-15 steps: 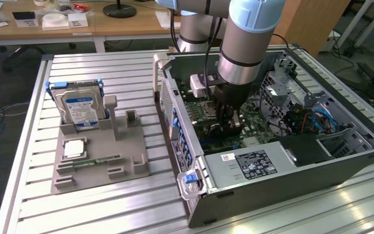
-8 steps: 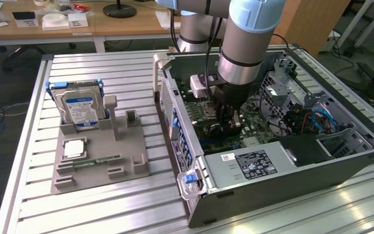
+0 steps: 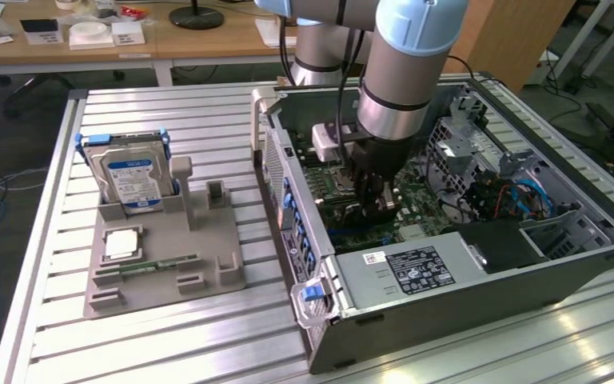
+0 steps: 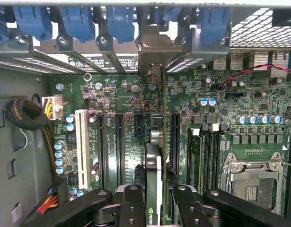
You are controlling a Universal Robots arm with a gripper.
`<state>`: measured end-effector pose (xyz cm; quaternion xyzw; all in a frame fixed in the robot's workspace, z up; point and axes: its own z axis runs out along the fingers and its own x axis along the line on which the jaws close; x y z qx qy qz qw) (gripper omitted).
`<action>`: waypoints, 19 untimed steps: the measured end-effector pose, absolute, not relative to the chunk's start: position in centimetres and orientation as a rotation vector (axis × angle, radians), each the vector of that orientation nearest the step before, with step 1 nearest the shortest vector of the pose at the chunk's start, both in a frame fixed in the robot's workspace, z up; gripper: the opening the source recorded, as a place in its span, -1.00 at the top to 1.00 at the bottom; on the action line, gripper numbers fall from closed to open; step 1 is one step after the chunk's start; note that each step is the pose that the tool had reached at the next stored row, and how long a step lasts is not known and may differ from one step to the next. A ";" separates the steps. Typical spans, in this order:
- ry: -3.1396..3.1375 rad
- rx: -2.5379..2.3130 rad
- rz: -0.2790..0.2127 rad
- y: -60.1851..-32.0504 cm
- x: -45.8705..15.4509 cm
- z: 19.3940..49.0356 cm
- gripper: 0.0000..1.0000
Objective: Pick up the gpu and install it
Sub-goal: 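Insert the gpu into the slot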
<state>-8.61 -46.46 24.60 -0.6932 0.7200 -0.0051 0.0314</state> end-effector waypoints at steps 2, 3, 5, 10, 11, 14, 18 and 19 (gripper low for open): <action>2.218 -2.135 -0.016 -46.5 -8.6 24.5 0.46; 2.218 -2.135 -0.016 -46.5 -8.6 24.5 0.46; 2.218 -2.136 -0.016 -46.5 -8.6 24.5 0.46; 2.218 -2.135 -0.016 -46.5 -8.6 24.4 0.46; 2.218 -2.135 -0.016 -46.5 -8.6 24.4 0.46; 2.218 -2.135 -0.016 -46.5 -8.6 24.4 0.46; 2.218 -2.135 -0.016 -46.5 -8.6 24.4 0.46; 2.218 -2.135 -0.016 -46.5 -8.6 24.4 0.46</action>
